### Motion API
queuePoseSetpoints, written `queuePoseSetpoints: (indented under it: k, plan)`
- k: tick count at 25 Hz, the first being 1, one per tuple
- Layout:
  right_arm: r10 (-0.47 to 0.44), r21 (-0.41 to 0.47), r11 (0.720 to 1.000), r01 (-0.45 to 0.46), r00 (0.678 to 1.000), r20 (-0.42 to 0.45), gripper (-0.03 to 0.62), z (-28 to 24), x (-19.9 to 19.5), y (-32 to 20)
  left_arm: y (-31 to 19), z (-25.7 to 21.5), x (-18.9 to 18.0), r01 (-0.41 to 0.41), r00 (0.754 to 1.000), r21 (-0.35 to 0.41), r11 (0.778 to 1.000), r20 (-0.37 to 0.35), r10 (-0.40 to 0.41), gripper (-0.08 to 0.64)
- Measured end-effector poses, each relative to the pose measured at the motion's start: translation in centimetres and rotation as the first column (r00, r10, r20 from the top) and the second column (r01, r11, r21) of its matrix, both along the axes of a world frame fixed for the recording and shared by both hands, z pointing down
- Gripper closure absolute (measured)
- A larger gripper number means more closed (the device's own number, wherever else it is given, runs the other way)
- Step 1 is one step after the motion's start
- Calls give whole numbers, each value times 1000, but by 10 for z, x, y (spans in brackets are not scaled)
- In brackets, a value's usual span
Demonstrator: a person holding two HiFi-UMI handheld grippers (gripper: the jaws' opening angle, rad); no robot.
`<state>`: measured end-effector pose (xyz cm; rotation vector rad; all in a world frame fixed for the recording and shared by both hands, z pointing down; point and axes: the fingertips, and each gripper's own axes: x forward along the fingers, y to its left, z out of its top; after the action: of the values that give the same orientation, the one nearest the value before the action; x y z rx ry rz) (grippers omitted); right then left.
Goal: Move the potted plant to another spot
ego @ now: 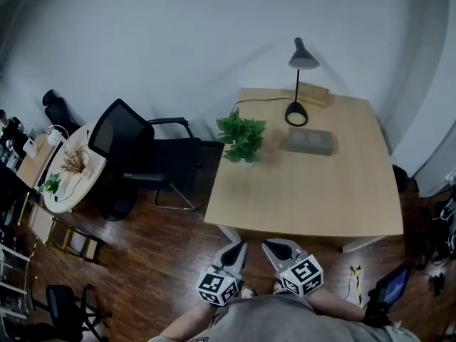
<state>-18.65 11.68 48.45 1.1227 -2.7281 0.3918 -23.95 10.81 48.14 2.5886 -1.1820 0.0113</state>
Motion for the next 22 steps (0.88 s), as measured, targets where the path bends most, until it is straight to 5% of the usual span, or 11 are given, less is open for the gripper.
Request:
queuePoseSetpoints:
  k: [22]
  plan:
    - [-3, 4, 1000, 3, 1000, -25, 588, -2, -8, -8, -9, -4, -13, 21, 1000, 15, 1000, -7, -21, 560]
